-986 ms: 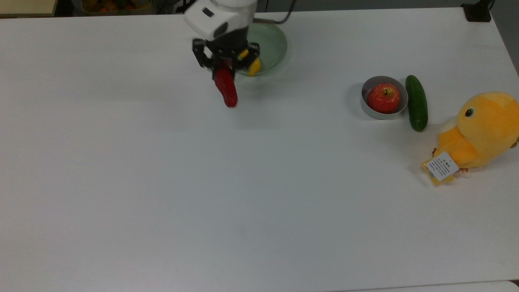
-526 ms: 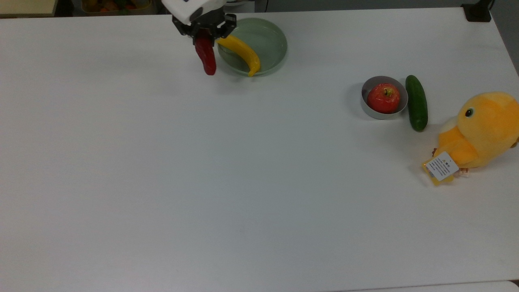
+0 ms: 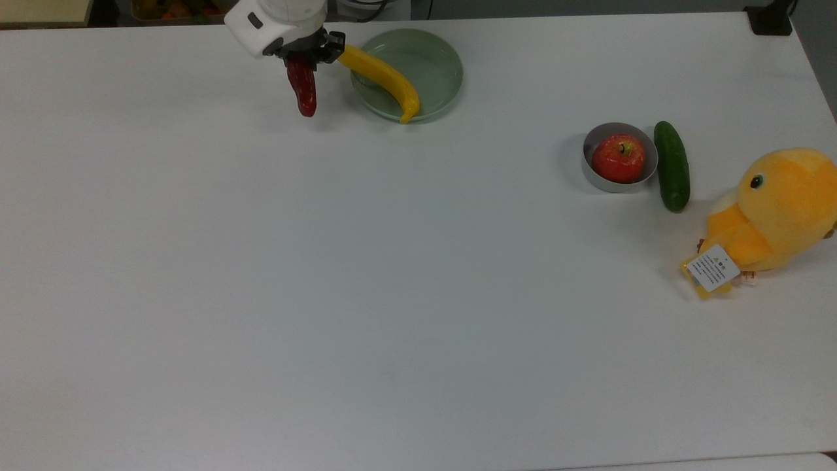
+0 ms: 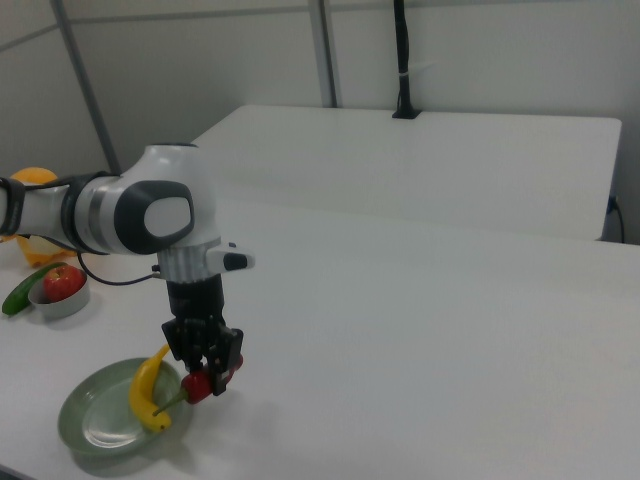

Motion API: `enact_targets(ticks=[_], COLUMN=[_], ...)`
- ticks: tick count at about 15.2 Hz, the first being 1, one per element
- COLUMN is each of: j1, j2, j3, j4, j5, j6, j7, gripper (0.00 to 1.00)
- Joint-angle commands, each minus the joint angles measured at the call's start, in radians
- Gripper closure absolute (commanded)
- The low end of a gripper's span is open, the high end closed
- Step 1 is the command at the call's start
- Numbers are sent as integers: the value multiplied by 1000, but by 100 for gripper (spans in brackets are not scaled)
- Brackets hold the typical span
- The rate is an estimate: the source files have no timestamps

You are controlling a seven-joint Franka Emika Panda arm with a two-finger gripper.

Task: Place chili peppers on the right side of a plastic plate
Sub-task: 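Lower the chili pepper onto the plate beside the banana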

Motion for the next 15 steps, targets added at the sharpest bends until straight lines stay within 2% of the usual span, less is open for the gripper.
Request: enact_targets(ticks=[1, 11, 13, 14, 15], j1=[11, 12, 12, 12, 14], j2=[37, 69, 80, 88, 91], j3=[-2, 0, 0, 0, 1], j4=[-18, -26, -26, -26, -26], j5=[6, 6, 6, 6, 6], j6=[40, 40, 39, 39, 39], j7=[-24, -55, -93, -102, -102], gripper=[81, 79, 67, 49, 36])
